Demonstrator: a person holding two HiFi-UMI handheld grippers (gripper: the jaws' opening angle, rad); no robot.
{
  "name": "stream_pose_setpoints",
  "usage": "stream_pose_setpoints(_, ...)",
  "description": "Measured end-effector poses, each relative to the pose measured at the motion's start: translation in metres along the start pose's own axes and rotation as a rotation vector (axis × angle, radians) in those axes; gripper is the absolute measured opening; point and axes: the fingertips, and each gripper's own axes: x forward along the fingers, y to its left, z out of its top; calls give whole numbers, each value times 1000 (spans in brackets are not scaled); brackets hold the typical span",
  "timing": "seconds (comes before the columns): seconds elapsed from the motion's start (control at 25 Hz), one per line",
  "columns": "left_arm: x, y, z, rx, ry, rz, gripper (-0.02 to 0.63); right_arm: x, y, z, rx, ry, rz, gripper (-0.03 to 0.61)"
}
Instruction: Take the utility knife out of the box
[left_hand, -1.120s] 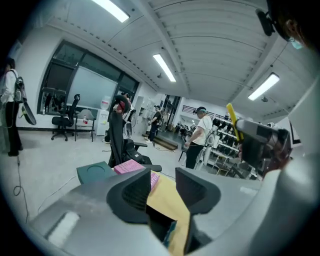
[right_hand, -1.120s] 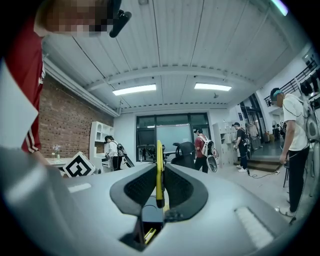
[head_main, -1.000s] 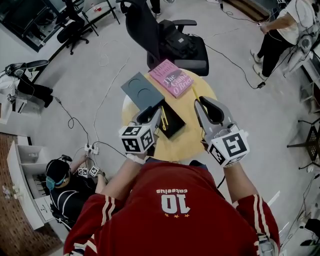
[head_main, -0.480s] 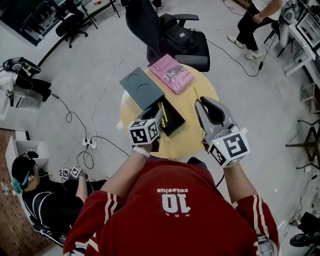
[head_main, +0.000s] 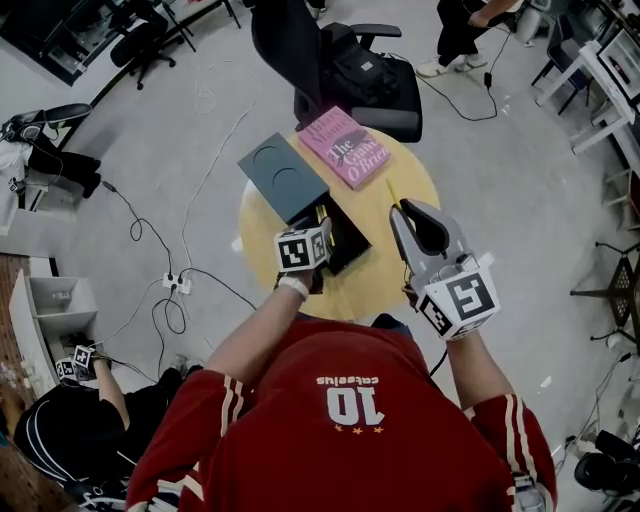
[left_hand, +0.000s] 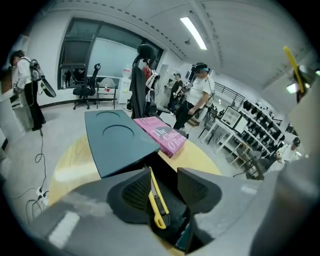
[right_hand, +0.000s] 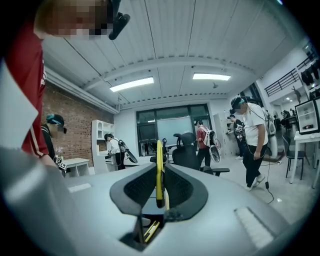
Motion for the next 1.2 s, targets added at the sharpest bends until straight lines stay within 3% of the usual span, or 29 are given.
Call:
stream_pose_setpoints(0.64,61,26,-14,36,201,116,175,18,-19,0,29,13,-9,49)
stream_pose_setpoints(0.8,68,27,-28,38,304,129,175,16,-21,3,34,6,-14,49)
stream_pose_setpoints(1.2,91,30,-50,153,477,173,175,6,-25,4,37,2,-37,49)
